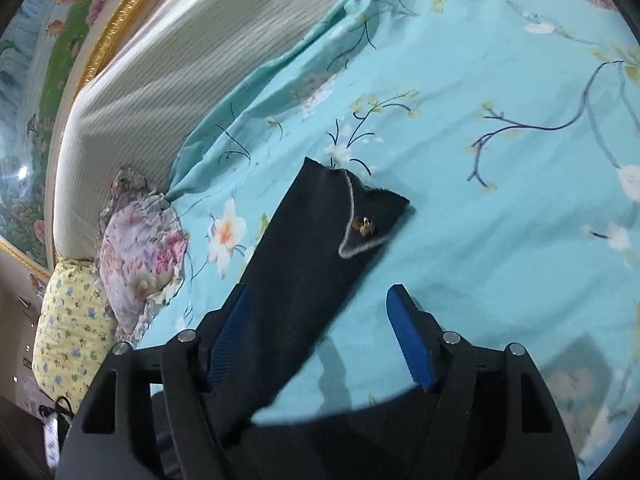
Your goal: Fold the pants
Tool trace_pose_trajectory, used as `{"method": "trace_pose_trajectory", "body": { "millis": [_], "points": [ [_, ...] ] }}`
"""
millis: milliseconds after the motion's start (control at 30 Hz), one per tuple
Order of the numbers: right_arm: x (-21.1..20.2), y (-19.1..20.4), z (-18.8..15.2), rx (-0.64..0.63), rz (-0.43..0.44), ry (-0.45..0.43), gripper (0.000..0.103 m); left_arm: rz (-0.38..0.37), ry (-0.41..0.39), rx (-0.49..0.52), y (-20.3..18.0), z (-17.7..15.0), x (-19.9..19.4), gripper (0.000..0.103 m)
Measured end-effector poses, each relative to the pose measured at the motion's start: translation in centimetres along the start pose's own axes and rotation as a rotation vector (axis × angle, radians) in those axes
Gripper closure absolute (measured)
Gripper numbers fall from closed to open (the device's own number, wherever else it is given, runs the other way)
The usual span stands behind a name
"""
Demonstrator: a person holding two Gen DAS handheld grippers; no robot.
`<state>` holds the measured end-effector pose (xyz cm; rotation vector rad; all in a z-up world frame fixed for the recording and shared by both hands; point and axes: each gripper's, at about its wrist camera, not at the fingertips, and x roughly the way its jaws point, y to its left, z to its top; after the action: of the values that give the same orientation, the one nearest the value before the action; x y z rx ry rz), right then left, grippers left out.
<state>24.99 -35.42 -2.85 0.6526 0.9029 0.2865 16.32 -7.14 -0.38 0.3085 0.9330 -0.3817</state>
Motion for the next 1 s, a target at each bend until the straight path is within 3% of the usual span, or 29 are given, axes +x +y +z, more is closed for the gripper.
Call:
{"method": "trace_pose_trajectory", "body": {
  "millis": [100, 133, 167, 200, 233, 267, 400, 633, 767, 1000],
  "points": [
    [1.6, 0.0, 0.6, -0.006, -0.014, 0.015, 0.038, 0.023, 0.054, 0.018, -0.4, -0.1, 2.2, 0.071],
    [2.1, -0.1, 0.9, -0.003, -0.027, 0.018, 0.050, 0.026, 0.072, 0.022, -0.3, -0.2, 2.9, 0.082],
    [2.5, -0.3, 1.1, 0.003, -0.025, 0.018, 0.066, 0.028, 0.075, 0.022, -0.2, -0.3, 3.1, 0.088],
    [2.7, -0.5, 1.3, 0.010, -0.017, 0.022, 0.075, 0.026, 0.072, 0.018, 0.0, -0.3, 3.1, 0.094],
    [2.6, -0.6, 1.3, 0.019, -0.015, 0.023, 0.089, 0.018, 0.067, 0.009, 0.3, -0.3, 2.9, 0.097],
    [2.5, -0.6, 1.3, 0.020, -0.011, 0.018, 0.093, 0.008, 0.060, -0.006, 0.7, -0.3, 2.5, 0.097],
    [0.0, 0.6, 0.8, -0.004, 0.049, -0.020, 0.096, -0.017, 0.003, -0.043, 1.9, -0.2, -0.3, 0.098],
    [-5.9, 2.2, -1.7, -0.024, 0.139, -0.057, 0.097, -0.064, -0.076, -0.013, 1.1, -1.8, -6.0, 0.099],
    [-8.7, 1.2, -3.6, -0.022, 0.128, -0.064, 0.097, -0.112, -0.086, -0.014, 0.0, -3.2, -7.6, 0.098],
    [-10.6, -2.3, -7.2, 0.015, 0.067, -0.035, 0.097, -0.138, -0.040, -0.022, -1.8, -4.9, -6.2, 0.098]
  ]
}}
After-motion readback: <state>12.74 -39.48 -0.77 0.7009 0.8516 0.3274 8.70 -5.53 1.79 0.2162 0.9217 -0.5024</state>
